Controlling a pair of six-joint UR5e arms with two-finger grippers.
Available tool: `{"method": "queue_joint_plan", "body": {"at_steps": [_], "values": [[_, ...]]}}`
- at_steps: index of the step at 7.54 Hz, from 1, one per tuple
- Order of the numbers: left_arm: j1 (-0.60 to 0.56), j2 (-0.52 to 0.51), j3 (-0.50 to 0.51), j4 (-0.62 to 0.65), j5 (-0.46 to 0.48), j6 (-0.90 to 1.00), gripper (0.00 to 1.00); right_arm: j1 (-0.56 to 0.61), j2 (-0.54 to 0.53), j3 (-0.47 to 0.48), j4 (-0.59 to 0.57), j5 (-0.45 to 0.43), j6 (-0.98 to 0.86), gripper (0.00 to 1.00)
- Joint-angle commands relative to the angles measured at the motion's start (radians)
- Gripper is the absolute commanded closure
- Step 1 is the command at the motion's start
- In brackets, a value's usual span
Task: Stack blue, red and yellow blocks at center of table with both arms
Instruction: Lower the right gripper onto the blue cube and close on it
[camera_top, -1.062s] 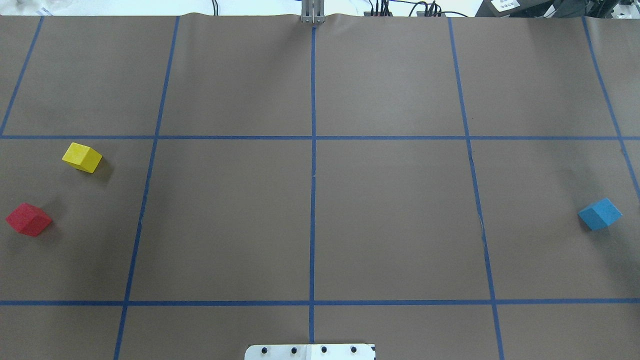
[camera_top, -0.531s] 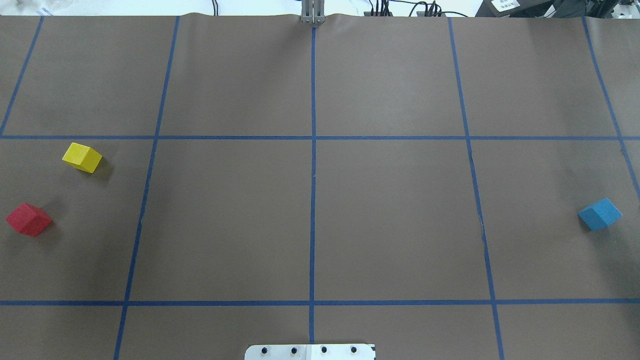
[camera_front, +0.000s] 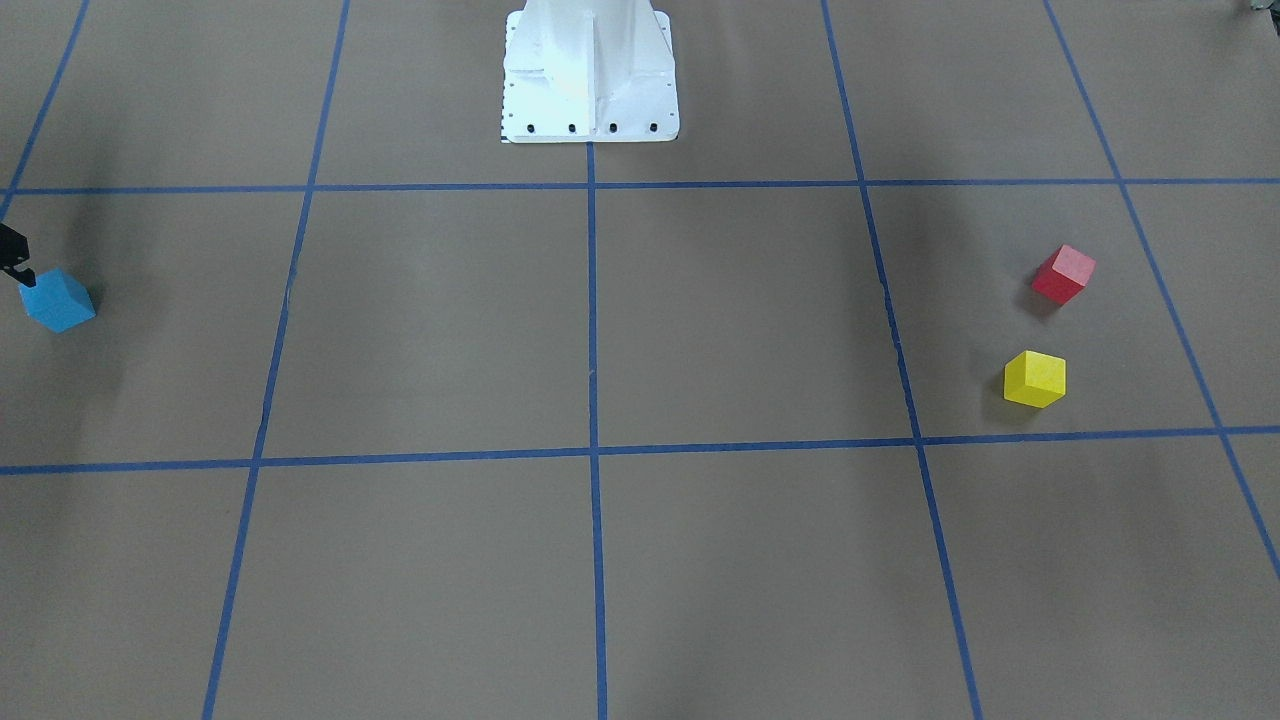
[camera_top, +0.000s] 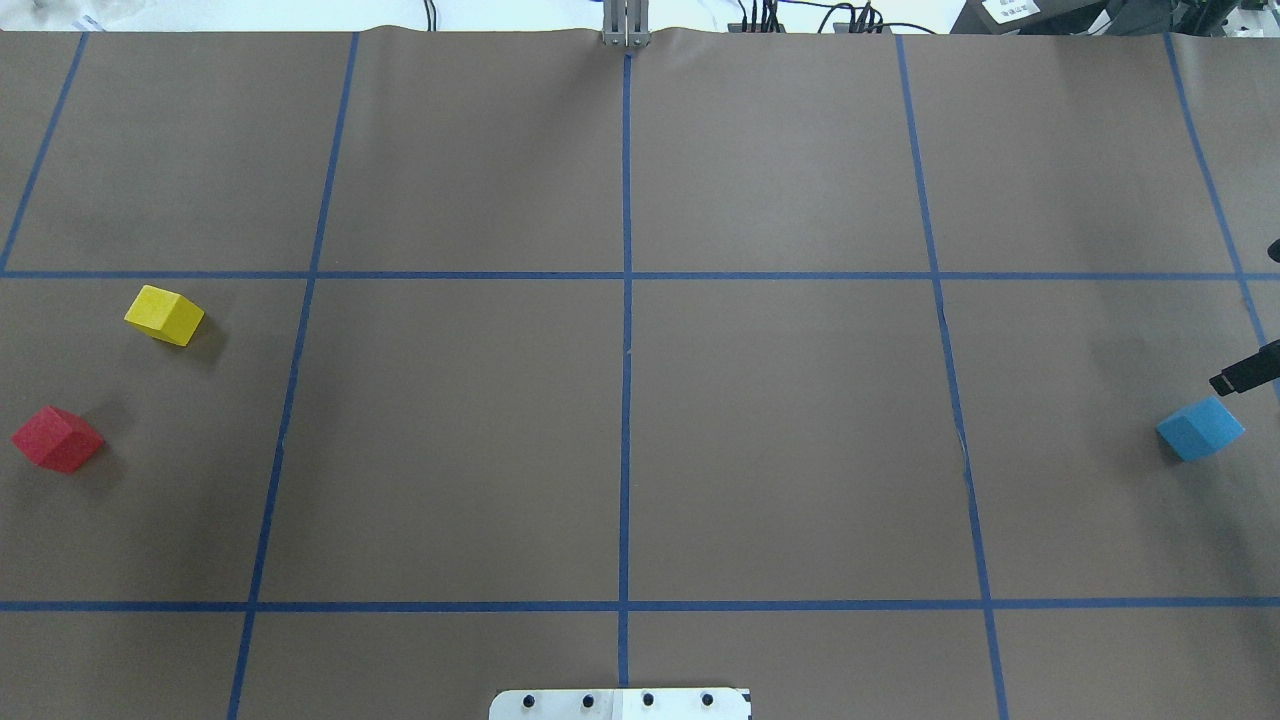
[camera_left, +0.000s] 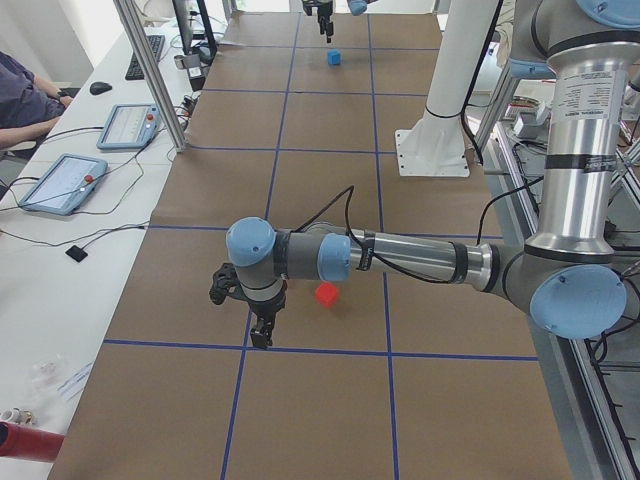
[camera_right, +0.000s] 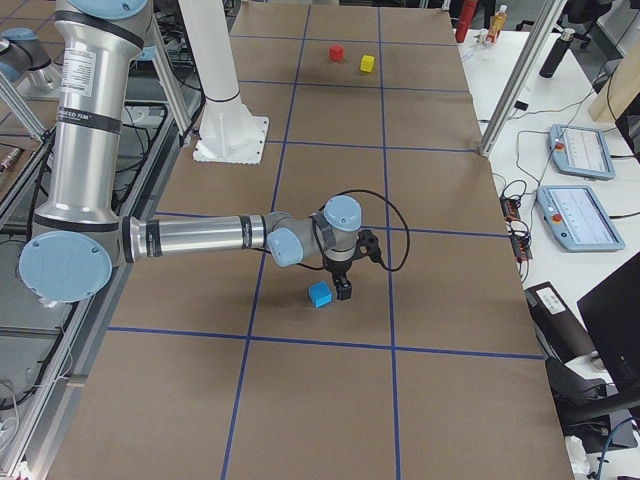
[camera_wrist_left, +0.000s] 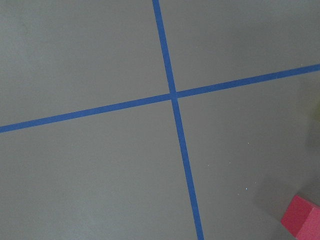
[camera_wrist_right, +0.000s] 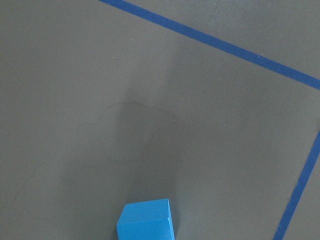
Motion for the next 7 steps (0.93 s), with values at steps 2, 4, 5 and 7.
{"method": "queue_joint_plan", "body": {"at_steps": [2, 4, 5, 7], "values": [[0.000, -0.001, 0.000, -0.001, -0.001, 0.000, 0.00, -0.076, 0.002, -0.009, 0.004, -0.019, 0.013, 0.00], [0.000, -0.001, 0.000, -0.001, -0.001, 0.000, 0.00, -0.097, 0.007, -0.029, 0.006, -0.020, 0.002, 0.00], [0.000, -0.001, 0.000, -0.001, -0.001, 0.000, 0.00, -0.097, 0.013, -0.055, 0.007, -0.020, -0.001, 0.00], [0.000, -0.003, -0.002, -0.001, -0.001, 0.002, 0.00, -0.097, 0.045, -0.110, 0.007, -0.020, -0.015, 0.00]]}}
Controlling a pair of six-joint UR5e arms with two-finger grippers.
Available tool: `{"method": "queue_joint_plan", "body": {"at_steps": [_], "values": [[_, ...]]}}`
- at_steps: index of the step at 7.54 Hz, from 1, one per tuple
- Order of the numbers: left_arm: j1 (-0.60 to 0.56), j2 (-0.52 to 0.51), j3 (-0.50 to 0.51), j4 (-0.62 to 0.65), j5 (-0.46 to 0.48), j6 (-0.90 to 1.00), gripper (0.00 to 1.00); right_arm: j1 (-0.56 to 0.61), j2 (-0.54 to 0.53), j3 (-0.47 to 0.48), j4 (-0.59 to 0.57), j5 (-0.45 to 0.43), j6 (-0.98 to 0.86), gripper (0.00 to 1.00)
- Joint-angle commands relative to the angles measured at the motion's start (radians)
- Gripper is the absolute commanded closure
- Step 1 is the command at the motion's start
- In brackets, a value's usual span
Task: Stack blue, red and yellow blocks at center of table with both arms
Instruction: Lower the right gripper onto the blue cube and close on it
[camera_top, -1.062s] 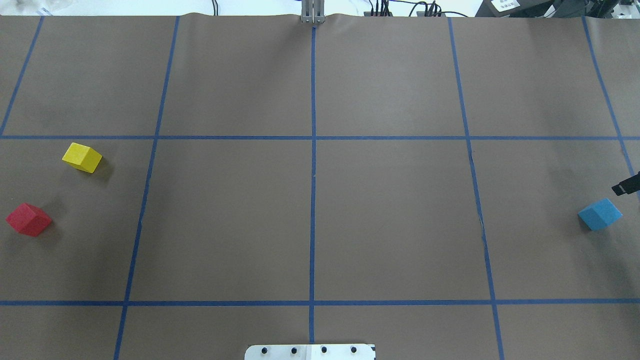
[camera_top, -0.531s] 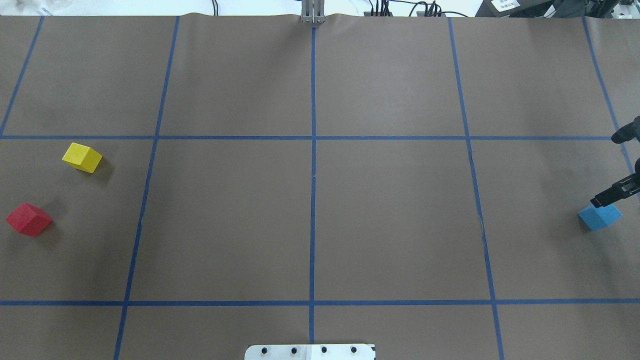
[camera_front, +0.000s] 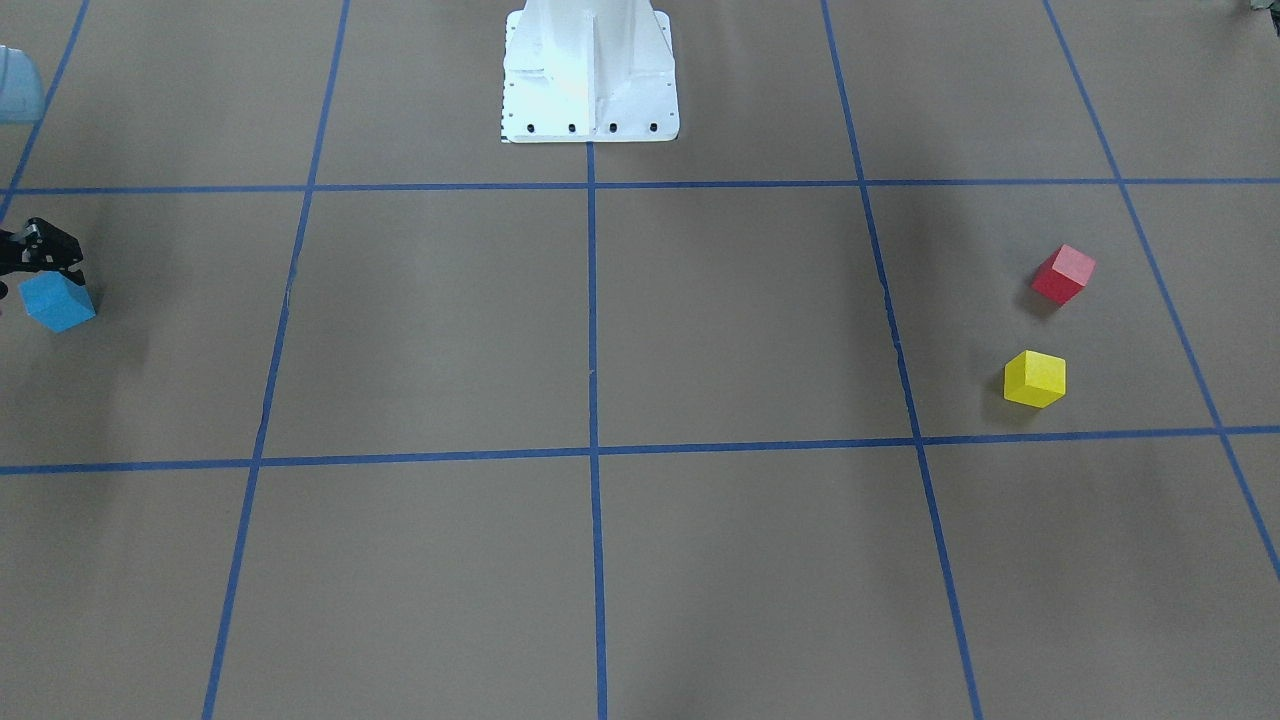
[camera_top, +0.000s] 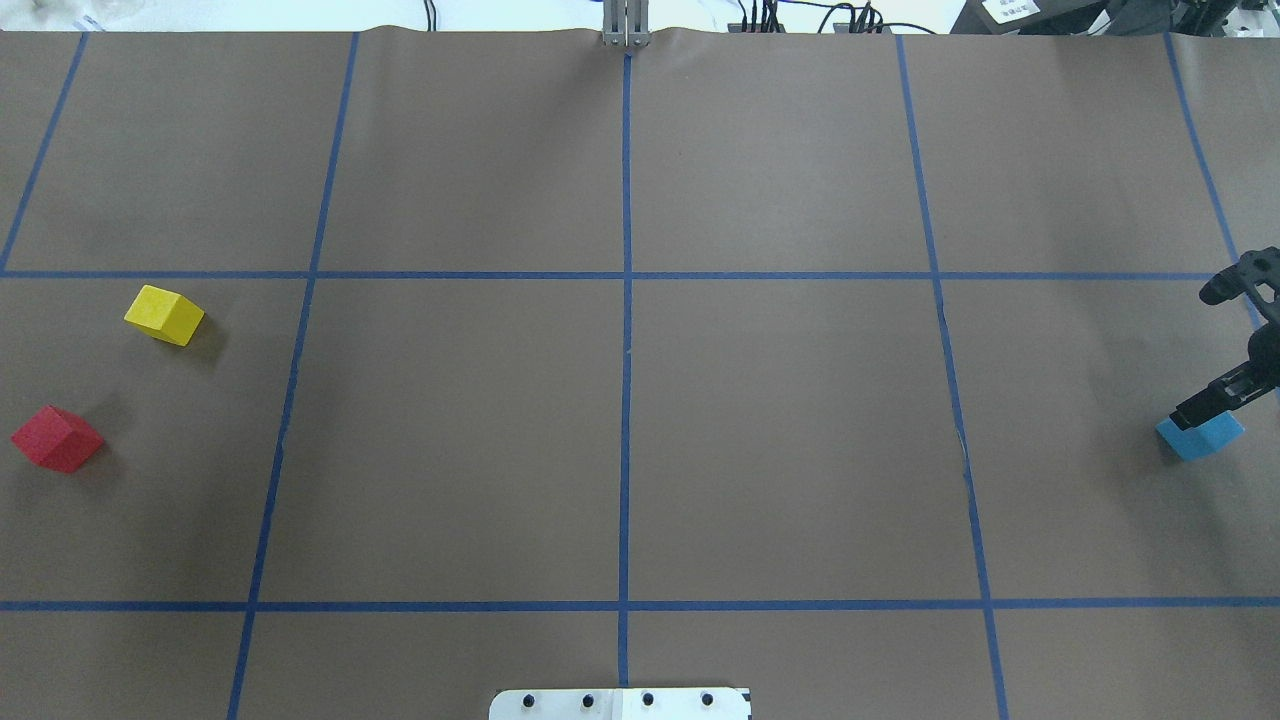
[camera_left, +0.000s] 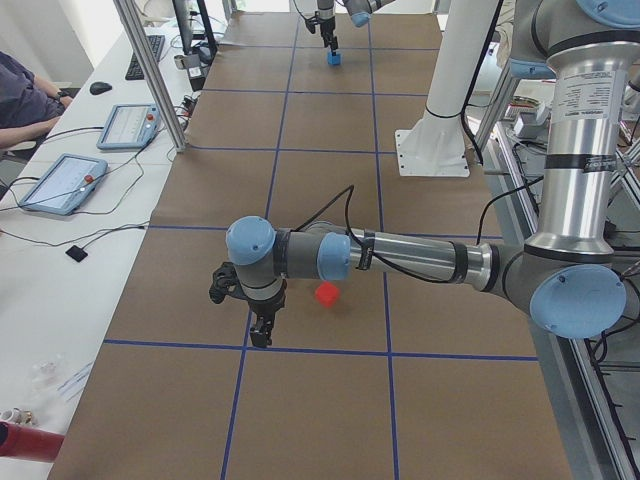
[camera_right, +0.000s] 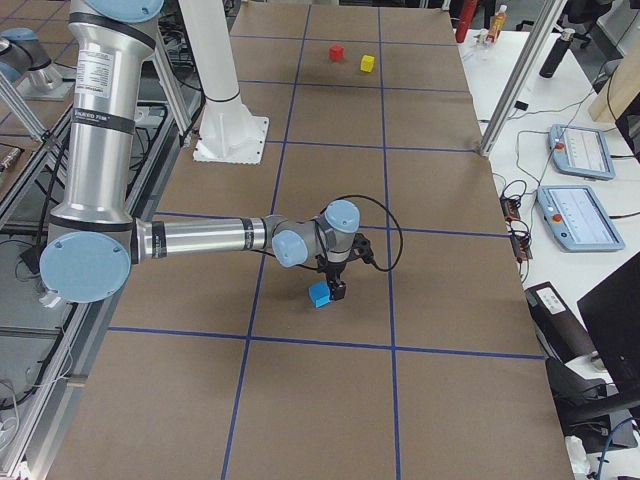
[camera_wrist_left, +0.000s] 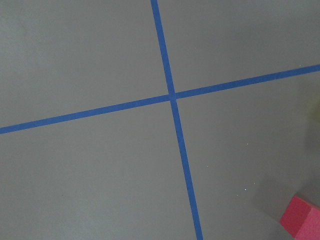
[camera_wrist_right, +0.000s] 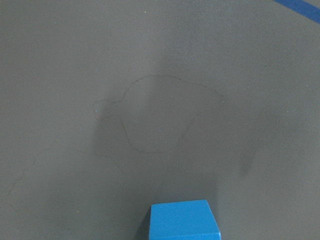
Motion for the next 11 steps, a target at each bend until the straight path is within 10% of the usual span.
{"method": "queue_joint_plan", "body": {"at_steps": [1, 2, 3, 6, 8, 11], "values": [[0.000, -0.001, -0.001, 0.000, 0.000, 0.001, 0.00, -0.002, 0.038, -0.061, 0.000, 0.003, -0.008, 0.00], [0.000, -0.001, -0.001, 0.000, 0.000, 0.001, 0.00, -0.008, 0.044, -0.066, -0.004, 0.006, -0.008, 0.29], [0.000, -0.001, -0.001, 0.000, 0.000, 0.001, 0.00, -0.008, 0.046, -0.063, -0.004, 0.017, -0.008, 0.92], [-0.002, -0.001, -0.002, 0.000, 0.000, 0.001, 0.00, 0.002, 0.043, -0.011, -0.018, 0.084, -0.006, 1.00], [-0.003, 0.000, -0.008, 0.000, 0.000, 0.001, 0.00, 0.050, 0.114, 0.125, -0.306, 0.132, -0.006, 1.00], [-0.005, 0.002, -0.022, 0.000, -0.002, 0.001, 0.00, -0.039, 0.519, 0.120, -0.746, 0.050, 0.014, 1.00]]}}
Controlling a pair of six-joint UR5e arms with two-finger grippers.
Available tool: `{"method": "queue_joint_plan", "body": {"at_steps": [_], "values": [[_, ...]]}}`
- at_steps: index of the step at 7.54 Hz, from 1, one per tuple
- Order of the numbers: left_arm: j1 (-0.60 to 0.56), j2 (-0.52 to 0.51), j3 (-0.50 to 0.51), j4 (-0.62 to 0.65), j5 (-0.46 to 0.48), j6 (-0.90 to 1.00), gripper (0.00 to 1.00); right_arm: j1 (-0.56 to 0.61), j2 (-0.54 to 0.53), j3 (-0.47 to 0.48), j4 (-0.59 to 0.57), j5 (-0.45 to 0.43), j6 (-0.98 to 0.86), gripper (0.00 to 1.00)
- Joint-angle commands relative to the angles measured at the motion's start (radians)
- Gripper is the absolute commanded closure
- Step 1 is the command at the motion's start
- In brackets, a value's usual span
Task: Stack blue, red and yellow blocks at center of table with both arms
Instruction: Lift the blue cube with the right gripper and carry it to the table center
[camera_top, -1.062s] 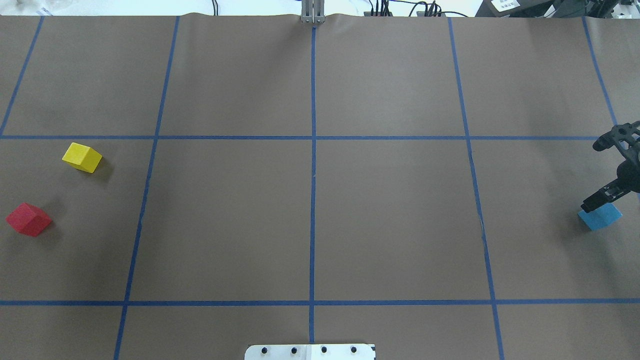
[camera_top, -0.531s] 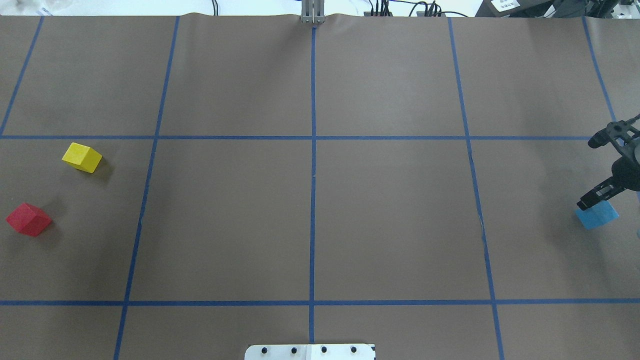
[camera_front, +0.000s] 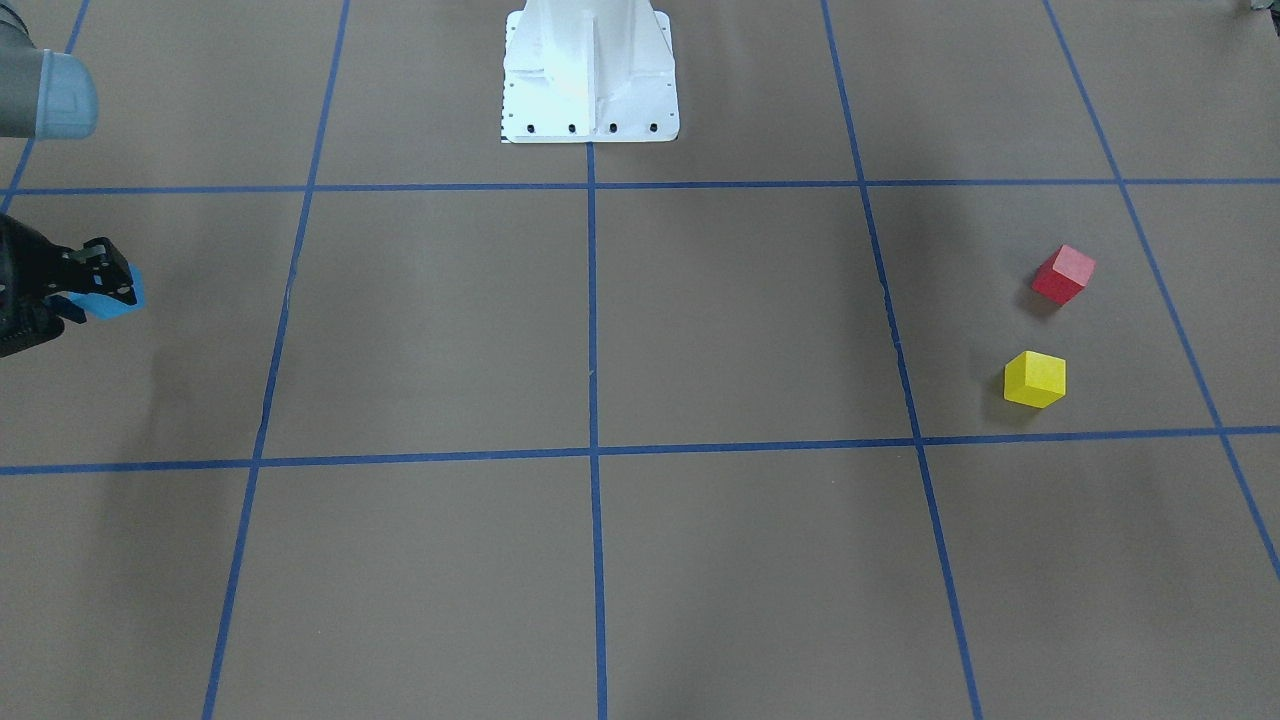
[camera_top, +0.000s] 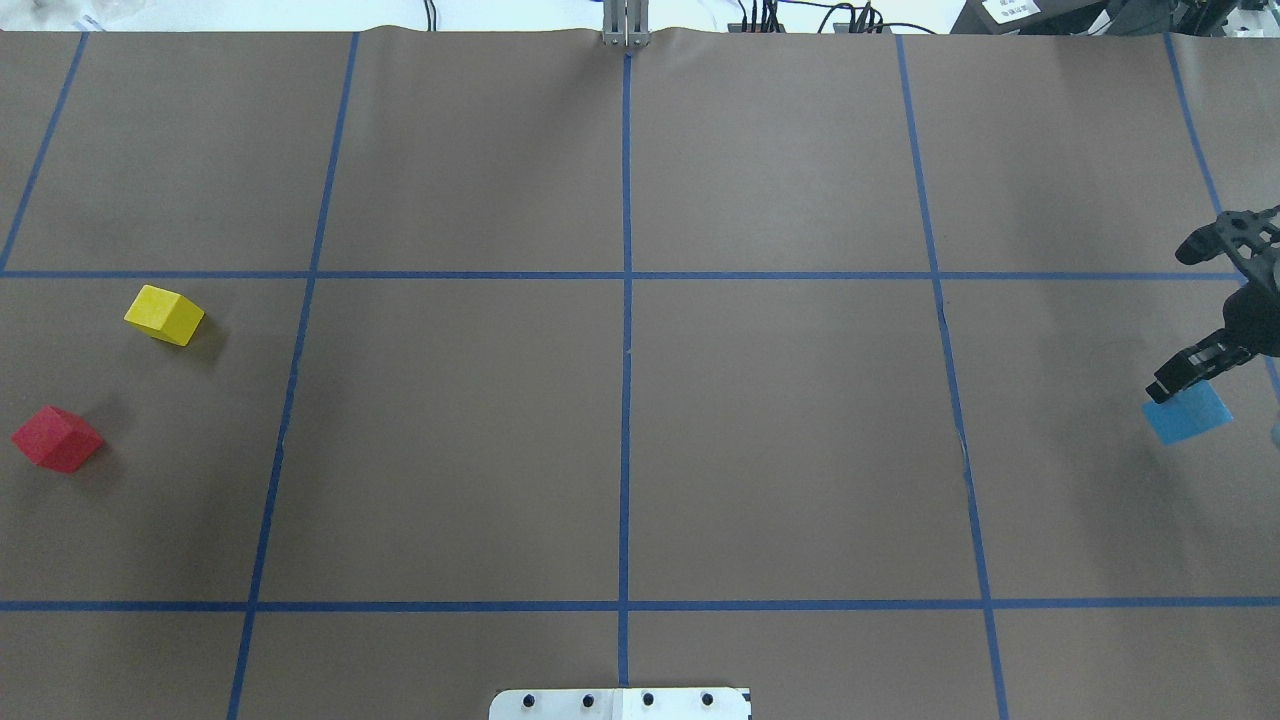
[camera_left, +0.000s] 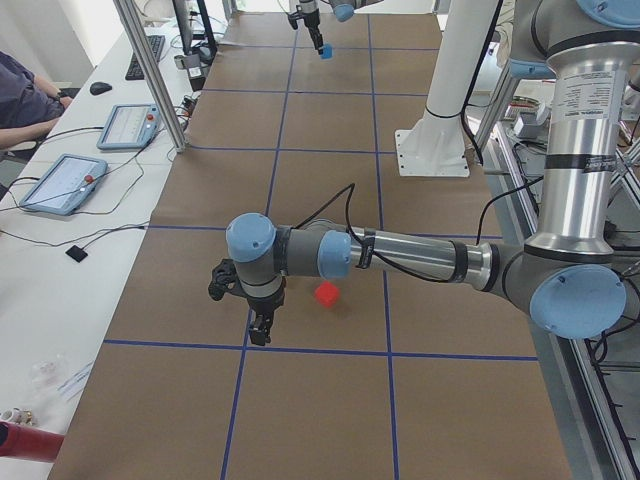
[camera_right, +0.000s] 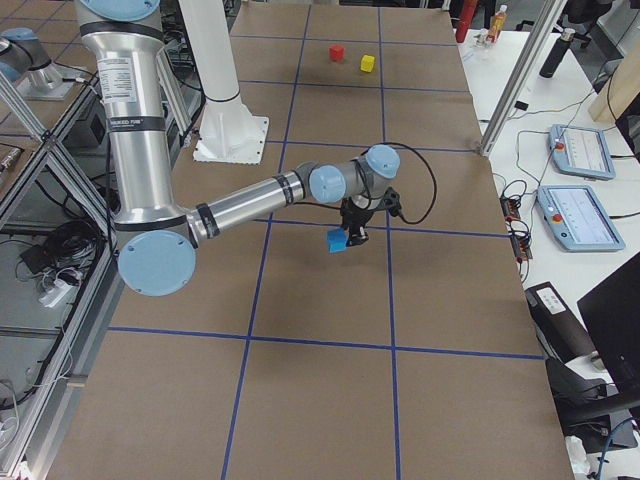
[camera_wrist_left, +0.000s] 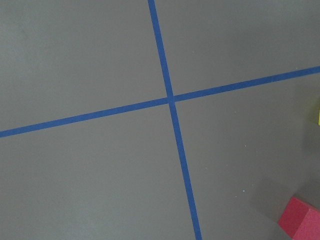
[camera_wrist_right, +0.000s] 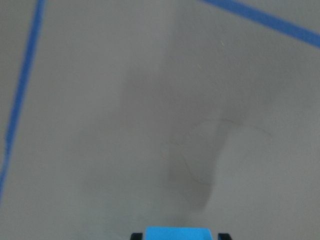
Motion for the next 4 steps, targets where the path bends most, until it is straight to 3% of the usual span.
{"method": "queue_joint_plan", "body": {"at_steps": [1, 2, 4], "values": [[-0.001, 0.000, -0.006, 0.002, -0.004, -0.002, 0.00, -0.069, 0.307, -0.081, -0.229, -0.048, 0.037, 1.00], [0.001, 0.001, -0.006, 0.002, -0.004, -0.003, 0.00, -0.121, 0.395, -0.145, -0.226, -0.048, 0.130, 1.00], [-0.001, 0.003, -0.006, 0.002, -0.005, -0.003, 0.00, -0.219, 0.620, -0.364, -0.156, -0.051, 0.352, 1.00]]}}
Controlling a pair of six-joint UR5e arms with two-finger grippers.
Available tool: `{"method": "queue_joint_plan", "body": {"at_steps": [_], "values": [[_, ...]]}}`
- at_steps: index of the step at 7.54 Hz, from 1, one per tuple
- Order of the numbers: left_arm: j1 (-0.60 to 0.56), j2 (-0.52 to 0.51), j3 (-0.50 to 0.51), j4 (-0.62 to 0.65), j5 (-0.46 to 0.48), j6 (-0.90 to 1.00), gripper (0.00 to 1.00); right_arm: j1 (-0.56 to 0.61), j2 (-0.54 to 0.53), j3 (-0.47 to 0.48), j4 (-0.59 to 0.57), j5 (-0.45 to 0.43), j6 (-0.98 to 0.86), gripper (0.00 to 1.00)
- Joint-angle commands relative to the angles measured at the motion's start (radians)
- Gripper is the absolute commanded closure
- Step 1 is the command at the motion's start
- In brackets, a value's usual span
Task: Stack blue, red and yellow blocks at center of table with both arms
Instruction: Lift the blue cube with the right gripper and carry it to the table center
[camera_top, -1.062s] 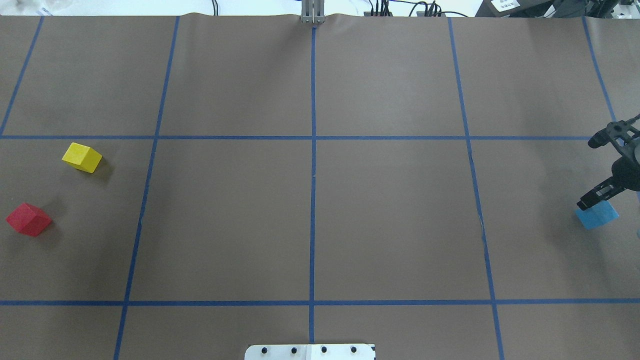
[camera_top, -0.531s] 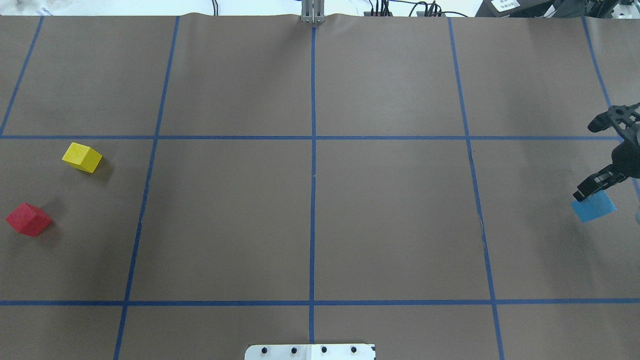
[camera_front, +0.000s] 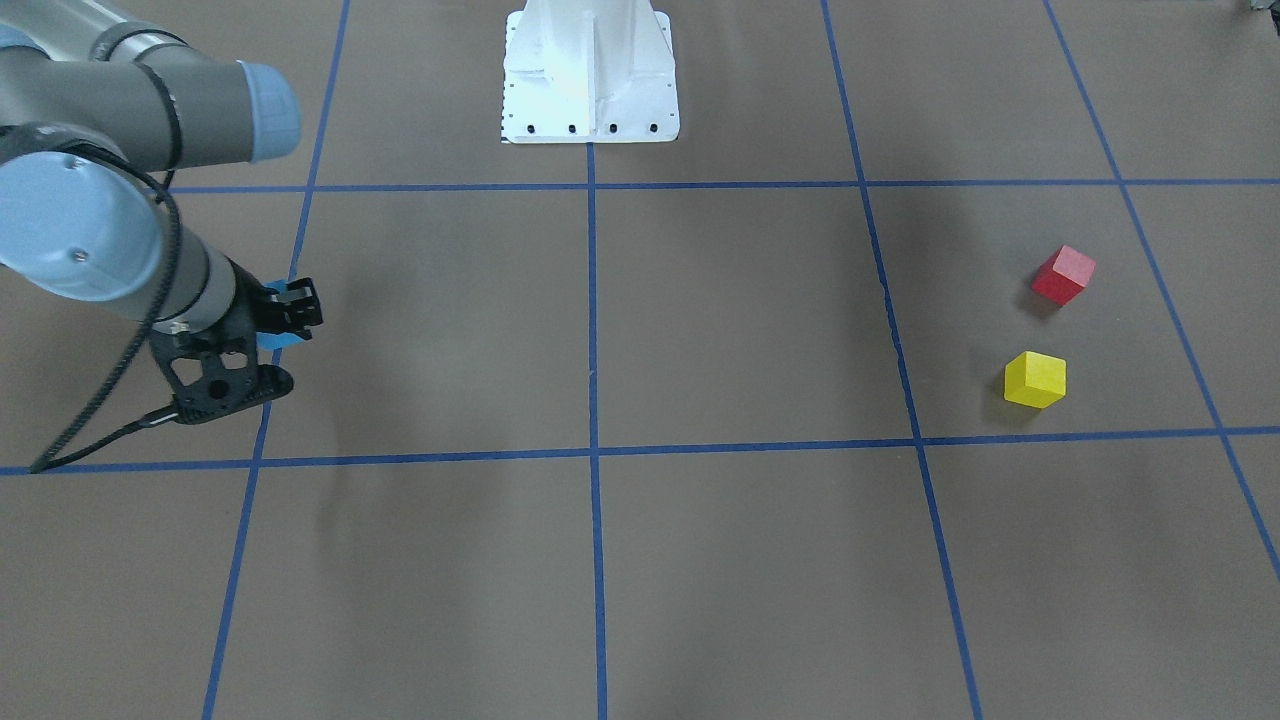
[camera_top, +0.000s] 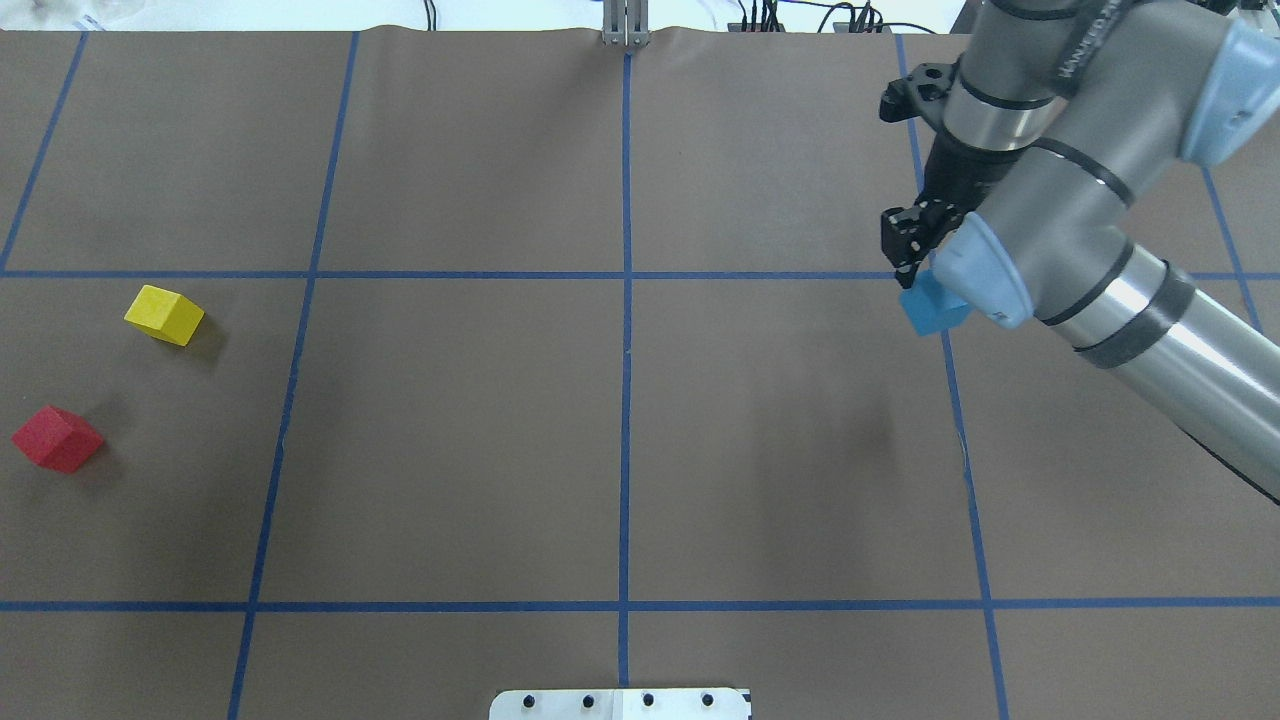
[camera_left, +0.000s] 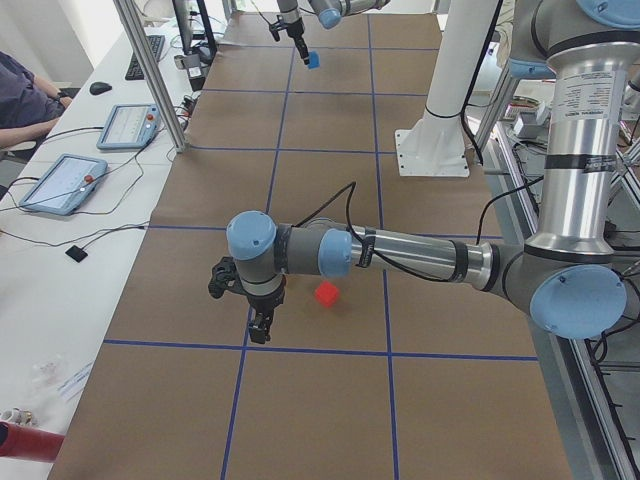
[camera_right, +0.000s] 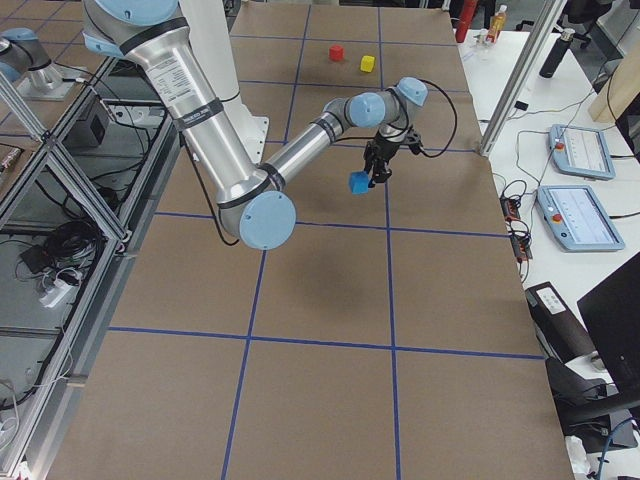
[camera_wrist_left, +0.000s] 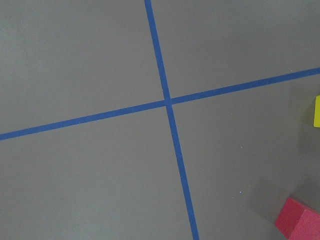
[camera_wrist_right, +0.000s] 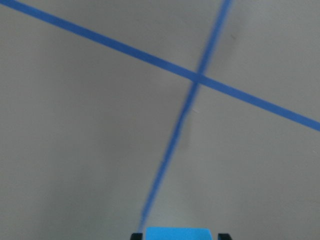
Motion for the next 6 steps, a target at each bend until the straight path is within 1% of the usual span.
{"method": "queue_joint_plan", "body": {"at_steps": [1, 2, 3, 5, 6], "values": [[0.000, 0.001, 0.000, 0.002, -0.001, 0.000, 0.00, -0.110, 0.275, -0.311, 0.161, -0.003, 0.307, 1.00], [0.000, 0.001, 0.004, 0.000, -0.001, 0.000, 0.00, -0.139, 0.347, -0.444, 0.272, -0.004, 0.406, 1.00], [0.000, 0.001, 0.005, 0.000, -0.001, 0.000, 0.00, -0.163, 0.379, -0.510, 0.313, -0.024, 0.446, 1.00], [0.000, 0.001, 0.007, 0.002, -0.002, -0.002, 0.00, -0.203, 0.422, -0.572, 0.371, -0.044, 0.540, 1.00], [0.000, 0.003, 0.007, 0.002, -0.001, 0.000, 0.00, -0.217, 0.426, -0.584, 0.403, -0.053, 0.575, 1.00]]}}
